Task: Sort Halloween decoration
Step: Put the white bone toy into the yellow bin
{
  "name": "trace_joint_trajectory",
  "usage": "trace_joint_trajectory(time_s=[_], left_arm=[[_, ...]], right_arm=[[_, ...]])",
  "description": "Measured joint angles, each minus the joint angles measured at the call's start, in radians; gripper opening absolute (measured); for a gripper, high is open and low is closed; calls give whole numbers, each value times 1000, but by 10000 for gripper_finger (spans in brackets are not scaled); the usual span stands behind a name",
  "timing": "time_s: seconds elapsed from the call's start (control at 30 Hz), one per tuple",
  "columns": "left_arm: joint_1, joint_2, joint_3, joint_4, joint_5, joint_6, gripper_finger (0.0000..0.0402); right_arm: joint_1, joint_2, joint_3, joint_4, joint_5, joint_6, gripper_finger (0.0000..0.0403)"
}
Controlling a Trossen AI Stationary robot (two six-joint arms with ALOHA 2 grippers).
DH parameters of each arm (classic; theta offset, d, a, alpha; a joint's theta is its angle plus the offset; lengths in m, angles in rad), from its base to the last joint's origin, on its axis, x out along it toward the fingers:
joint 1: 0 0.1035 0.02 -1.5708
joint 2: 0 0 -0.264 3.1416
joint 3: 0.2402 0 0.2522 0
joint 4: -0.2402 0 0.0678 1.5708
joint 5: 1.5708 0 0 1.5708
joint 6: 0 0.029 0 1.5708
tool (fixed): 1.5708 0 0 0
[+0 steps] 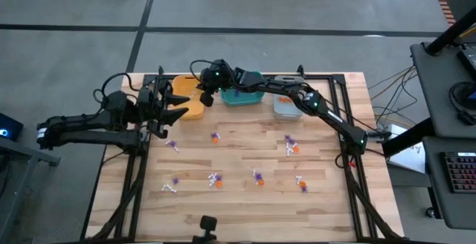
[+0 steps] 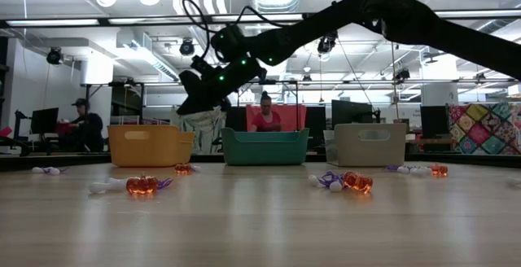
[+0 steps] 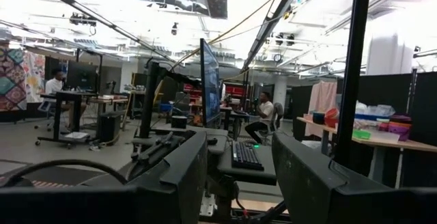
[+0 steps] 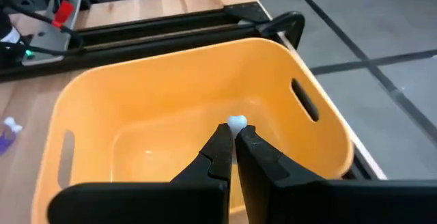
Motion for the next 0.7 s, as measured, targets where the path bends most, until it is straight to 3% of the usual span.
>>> trace_joint_trajectory(time_s=[0.47, 0.7], left_arm=[[0, 0, 0, -1, -1, 0, 148], [0, 0, 0, -3, -1, 1, 148]], right_arm=[[37, 27, -8, -30, 0, 34, 11], [53, 28, -8, -25, 0, 38, 63]])
